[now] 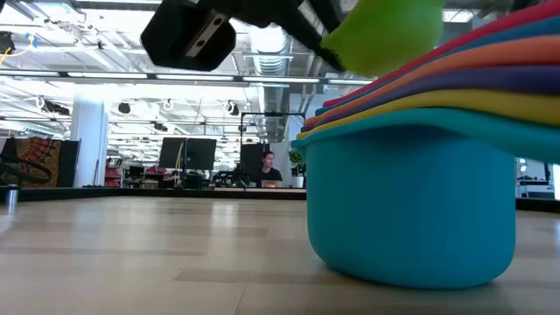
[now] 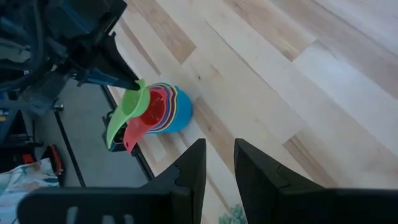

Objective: Nest measuring cups in basket
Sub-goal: Stack the green measuring cup on top of the red of measuring cup, then put the stack of measuring cup into the gray bin

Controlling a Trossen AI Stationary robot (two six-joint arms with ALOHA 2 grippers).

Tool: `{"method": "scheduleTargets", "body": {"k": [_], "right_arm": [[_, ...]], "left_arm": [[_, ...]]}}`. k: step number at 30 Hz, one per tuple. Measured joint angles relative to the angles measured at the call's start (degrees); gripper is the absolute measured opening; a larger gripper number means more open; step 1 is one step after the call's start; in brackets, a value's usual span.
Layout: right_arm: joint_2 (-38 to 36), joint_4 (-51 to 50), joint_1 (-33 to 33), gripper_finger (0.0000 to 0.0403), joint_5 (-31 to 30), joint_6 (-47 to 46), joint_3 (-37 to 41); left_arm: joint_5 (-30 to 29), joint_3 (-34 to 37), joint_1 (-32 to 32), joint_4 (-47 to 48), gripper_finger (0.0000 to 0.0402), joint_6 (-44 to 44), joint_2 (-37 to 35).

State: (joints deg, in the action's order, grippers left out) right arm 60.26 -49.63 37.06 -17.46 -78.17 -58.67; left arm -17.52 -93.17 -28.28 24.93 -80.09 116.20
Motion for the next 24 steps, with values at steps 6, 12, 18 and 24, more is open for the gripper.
{"method": "scheduleTargets", "body": {"k": [6,12,18,24], "right_arm": [[0.4,0.0,1.6,0.0108,-0.6,-1.4,0.0],[0.9,0.0,3.5,0.0108,-0.6,-2.5,0.0],[1.0,0.0,3.7,0.0108,-0.7,-2.6,0.0],[1.0,0.0,4.7,0.0108,-0.7,-2.6,0.0]], "left_arm": [[0.7,0.1,-0.3,0.3,0.0003,-0.2,1.3],[-0.7,0.0,-0.3,-0.2,0.0029,-0.6,1.2],[0.8,0.0,-0.4,-0.2,0.0068,-1.4,1.2],[2.1,-1.9,-1.6,-0.1,0.0096,-2.8,0.8]]}}
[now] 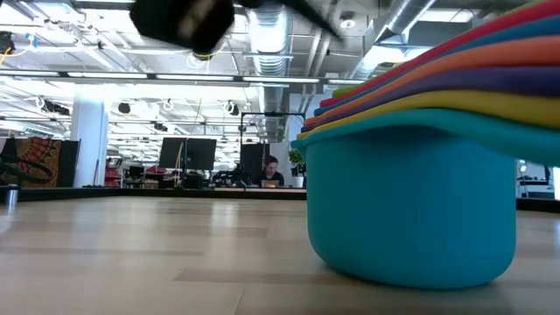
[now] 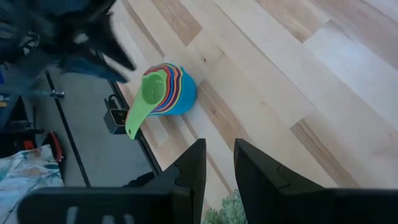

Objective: Nest measuring cups in basket
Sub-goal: Put the stack of measuring cup into the gray bin

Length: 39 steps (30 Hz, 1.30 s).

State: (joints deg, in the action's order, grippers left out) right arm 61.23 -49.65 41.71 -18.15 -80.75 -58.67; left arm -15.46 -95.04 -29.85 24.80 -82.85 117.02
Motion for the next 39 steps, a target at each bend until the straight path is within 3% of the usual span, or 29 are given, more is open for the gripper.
{"method": "scheduleTargets", "body": {"k": [5,10,14,18,24,31,39], "right_arm": [[0.0,0.0,0.8,0.0108,0.0,0.2,0.0],[1.3,7.2,1.3,0.0116,0.0,2.6,3.0],[4.9,18.8,-0.1,0.0150,2.0,5.5,5.9],[10.1,25.1,-2.4,0.0190,3.5,8.6,6.6],[18.4,32.7,-5.6,0.0222,9.6,14.2,6.5],[26.2,39.5,-8.1,0.0225,17.1,18.8,6.5],[32.0,49.9,-9.7,0.0230,23.8,19.6,6.5]], "left_arm": [[-2.9,-2.1,-4.1,1.0,0.0126,-4.9,-0.2],[-4.7,-1.6,-7.6,2.8,0.0196,-10.7,0.1],[-6.6,2.2,-8.0,-5.3,0.0261,-7.0,0.2],[-6.9,5.3,-7.4,-6.8,0.0300,-1.8,0.2],[-4.6,8.2,-7.1,-8.7,0.0295,1.6,0.2],[-6.4,10.4,-7.8,-10.9,0.0259,2.3,0.3],[-6.7,13.9,-5.7,-15.5,0.0256,3.1,0.3]]}}
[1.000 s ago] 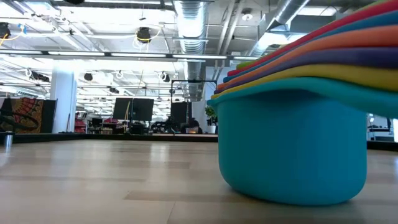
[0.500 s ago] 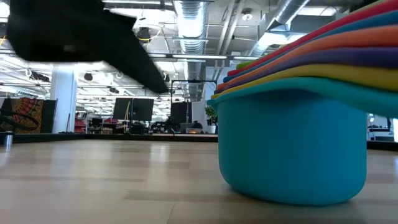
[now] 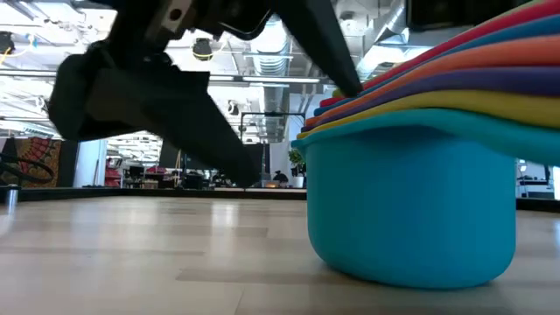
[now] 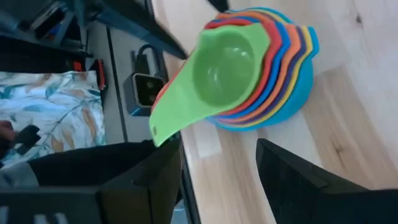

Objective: Nest measuring cups in basket
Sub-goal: Put the stack of measuring cup into the gray bin

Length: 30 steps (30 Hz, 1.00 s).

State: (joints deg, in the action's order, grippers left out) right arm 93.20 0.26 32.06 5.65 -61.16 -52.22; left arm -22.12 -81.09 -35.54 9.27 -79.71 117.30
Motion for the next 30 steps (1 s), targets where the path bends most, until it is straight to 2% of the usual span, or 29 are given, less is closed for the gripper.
{"method": "scheduleTargets", "body": {"k": [6,12,20,30], "right_arm": [[2.5,1.1,-1.4,0.0230,1.7,-1.7,0.0],[3.7,2.2,-4.3,0.0228,4.8,-1.9,0.0],[7.1,4.5,-6.3,0.0227,8.6,-2.4,-0.1],[7.4,5.6,-8.0,0.0226,8.2,-2.9,0.1]], "left_arm": [[4.2,0.3,0.9,-1.1,0.0257,4.9,0.0],[5.9,0.3,2.5,-3.3,0.0257,10.2,0.0],[9.1,0.3,4.2,-3.8,0.0257,13.1,0.0],[10.4,0.3,5.8,-1.7,0.0257,13.1,-0.2]]}}
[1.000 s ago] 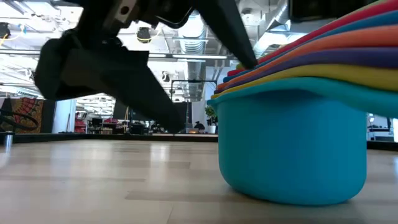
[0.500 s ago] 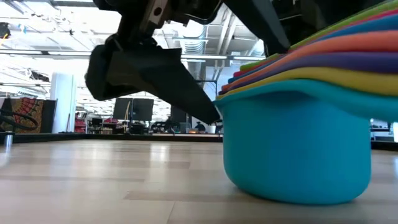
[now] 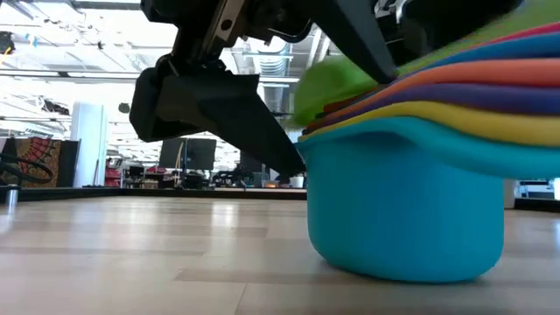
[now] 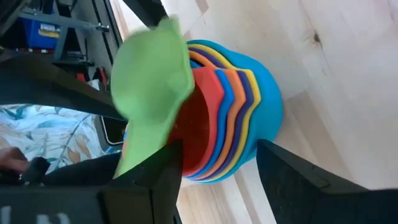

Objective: Nest measuring cups in basket
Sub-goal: Put the stack of measuring cup into the gray bin

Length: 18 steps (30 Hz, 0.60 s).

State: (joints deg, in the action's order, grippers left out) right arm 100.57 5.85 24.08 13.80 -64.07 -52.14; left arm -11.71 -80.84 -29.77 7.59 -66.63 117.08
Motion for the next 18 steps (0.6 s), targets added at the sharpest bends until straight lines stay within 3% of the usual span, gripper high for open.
{"method": "scheduleTargets", "body": {"k": [18], "right_arm": [[0.0,-0.3,-4.8,0.0220,0.0,1.4,0.0]], "left_arm": [[1.7,-0.2,3.1,10.5,0.0257,-0.3,-0.2]]}}
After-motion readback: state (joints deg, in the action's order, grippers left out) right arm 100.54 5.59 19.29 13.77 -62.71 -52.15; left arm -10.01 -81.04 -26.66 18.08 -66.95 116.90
